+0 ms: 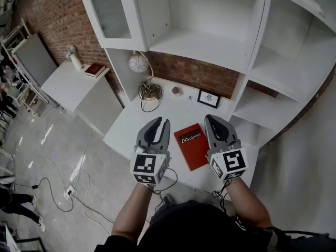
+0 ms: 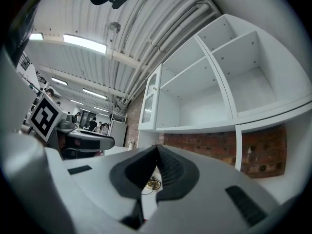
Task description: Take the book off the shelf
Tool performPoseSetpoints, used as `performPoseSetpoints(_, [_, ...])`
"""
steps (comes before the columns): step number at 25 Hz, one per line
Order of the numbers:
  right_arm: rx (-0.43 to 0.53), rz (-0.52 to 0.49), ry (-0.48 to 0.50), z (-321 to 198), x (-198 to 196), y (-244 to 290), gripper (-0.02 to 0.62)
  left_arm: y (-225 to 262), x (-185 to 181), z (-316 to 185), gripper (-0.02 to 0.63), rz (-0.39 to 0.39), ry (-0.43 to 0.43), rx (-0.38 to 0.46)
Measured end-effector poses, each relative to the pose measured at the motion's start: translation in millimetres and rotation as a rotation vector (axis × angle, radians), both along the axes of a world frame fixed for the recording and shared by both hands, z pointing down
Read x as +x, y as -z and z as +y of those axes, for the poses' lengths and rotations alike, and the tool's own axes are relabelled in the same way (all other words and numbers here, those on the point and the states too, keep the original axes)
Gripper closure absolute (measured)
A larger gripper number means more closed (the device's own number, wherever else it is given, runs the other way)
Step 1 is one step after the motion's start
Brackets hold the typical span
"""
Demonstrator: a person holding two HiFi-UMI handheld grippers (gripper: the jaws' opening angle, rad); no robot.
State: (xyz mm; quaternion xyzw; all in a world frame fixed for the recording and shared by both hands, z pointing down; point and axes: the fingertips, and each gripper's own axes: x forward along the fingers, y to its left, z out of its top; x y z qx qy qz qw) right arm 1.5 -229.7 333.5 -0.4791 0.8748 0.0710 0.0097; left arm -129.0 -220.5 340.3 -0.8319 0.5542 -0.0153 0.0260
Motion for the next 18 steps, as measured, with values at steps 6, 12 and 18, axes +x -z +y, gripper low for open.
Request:
performPoseSetpoints(6, [-0.010, -0.005, 0.004, -4, 7, -3, 0.595, -7, 6, -3, 0.535, -0.001, 0.008, -0.013])
performPoseSetpoints(12, [-0.013, -0.003, 0.015, -10, 16, -7, 0.595, -10, 14, -7, 0.535, 0.000, 0.024, -0.016])
performPoseSetpoints(18, [-0.022, -0.001, 0.033, -17, 26, -11, 0.595, -14, 25, -11, 0.535, 0.005, 0.041, -0.023])
